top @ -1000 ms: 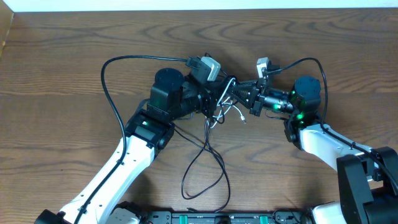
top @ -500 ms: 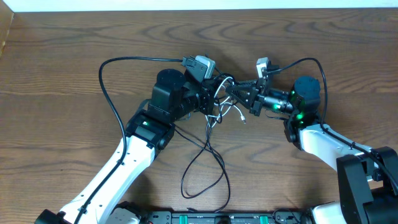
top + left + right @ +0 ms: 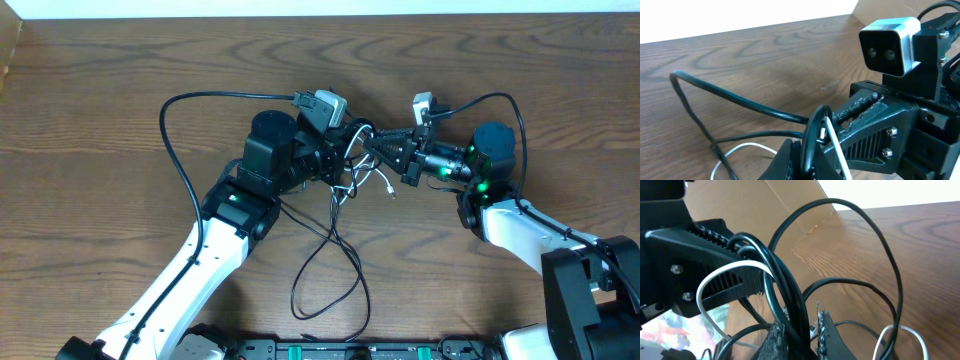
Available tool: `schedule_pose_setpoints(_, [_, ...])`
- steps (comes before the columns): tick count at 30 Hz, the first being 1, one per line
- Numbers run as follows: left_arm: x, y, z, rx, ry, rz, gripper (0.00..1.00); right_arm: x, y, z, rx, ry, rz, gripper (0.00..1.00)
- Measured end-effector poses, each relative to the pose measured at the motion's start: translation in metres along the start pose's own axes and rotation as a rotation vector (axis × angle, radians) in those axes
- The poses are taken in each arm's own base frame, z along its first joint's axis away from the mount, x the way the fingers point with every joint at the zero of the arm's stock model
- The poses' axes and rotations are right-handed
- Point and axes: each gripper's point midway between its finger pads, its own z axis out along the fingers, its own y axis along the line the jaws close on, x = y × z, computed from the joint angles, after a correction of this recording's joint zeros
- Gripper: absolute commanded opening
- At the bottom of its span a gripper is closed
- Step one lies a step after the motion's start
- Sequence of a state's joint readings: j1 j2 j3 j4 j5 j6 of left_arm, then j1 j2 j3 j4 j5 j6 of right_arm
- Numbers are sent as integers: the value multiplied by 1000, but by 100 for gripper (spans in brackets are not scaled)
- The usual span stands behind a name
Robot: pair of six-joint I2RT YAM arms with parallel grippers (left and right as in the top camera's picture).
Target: Untangle cables
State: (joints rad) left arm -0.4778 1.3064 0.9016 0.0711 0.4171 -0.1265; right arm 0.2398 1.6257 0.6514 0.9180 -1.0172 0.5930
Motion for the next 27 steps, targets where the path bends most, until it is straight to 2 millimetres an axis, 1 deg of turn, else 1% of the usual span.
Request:
schedule_pose_setpoints(8, [0, 0, 0, 0, 0, 0, 8, 0, 0, 0, 0, 0, 0, 1])
schedule_pose_setpoints(9, [0, 0, 0, 1, 0, 0, 8, 0, 0, 0, 0, 0, 0, 6])
schedule_pose_setpoints(10, [0, 0, 0, 1, 0, 0, 8, 0, 0, 0, 1, 0, 1, 17])
schedule_pose_setpoints(11, [0, 0, 0, 1, 0, 0, 8, 0, 0, 0, 1, 0, 2, 20])
schedule_pose_setpoints(12, [0, -1, 0, 3, 1, 0, 8, 0, 0, 0, 0, 0, 0, 20])
schedule_pose_setpoints(13, [0, -1, 0, 3, 1, 0, 8, 0, 0, 0, -1, 0, -3, 8])
schedule_pose_setpoints(14, [0, -1, 0, 3, 1, 0, 8, 0, 0, 0, -1, -1, -8, 1])
schedule_pose_setpoints(23, [0, -1, 0, 3, 1, 0, 8, 0, 0, 0, 1, -1, -1, 1])
schedule_pose_setpoints(24, [0, -1, 0, 3, 1, 0, 8, 0, 0, 0, 1, -1, -1, 6])
schedule_pose_setpoints(25, [0, -1, 0, 3, 1, 0, 8, 0, 0, 0, 1, -1, -1, 15])
schedule_pose_setpoints(26, [0, -1, 0, 3, 1, 0, 8, 0, 0, 0, 0, 0, 0, 21])
schedule_pose_setpoints(27, [0, -1, 0, 3, 1, 0, 8, 0, 0, 0, 0, 0, -2, 20])
